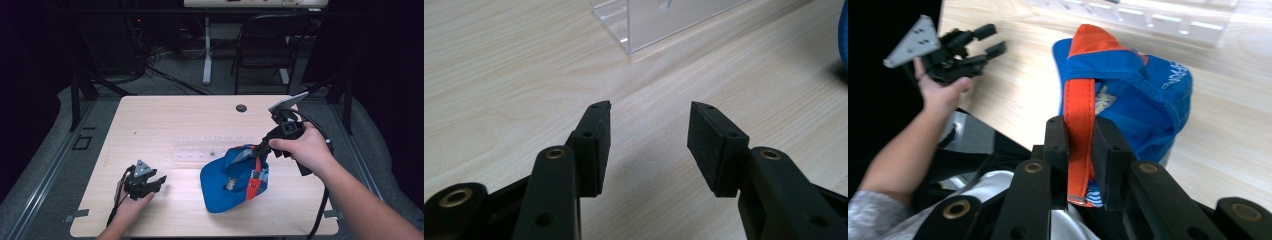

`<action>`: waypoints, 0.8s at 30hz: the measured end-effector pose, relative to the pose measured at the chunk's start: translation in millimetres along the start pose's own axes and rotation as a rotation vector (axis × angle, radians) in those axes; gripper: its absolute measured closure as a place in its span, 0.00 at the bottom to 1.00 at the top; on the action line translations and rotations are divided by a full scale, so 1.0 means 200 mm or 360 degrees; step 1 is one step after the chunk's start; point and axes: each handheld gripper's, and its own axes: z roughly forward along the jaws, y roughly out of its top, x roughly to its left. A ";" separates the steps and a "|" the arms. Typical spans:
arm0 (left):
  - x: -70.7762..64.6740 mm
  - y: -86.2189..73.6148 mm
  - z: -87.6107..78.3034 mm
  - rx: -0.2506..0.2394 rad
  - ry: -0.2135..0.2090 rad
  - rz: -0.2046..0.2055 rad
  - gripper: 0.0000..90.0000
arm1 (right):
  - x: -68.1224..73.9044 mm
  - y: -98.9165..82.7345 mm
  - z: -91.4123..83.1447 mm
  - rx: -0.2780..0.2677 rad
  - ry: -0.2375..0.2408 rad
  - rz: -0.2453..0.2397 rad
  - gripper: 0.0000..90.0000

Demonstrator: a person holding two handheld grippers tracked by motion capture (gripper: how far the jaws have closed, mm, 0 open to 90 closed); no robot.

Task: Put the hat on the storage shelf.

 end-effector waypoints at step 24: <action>-0.03 0.00 0.00 -0.0027 -0.0029 0.0009 0.57 | 0.02 0.03 -0.04 -0.0064 0.0313 0.0060 0.87</action>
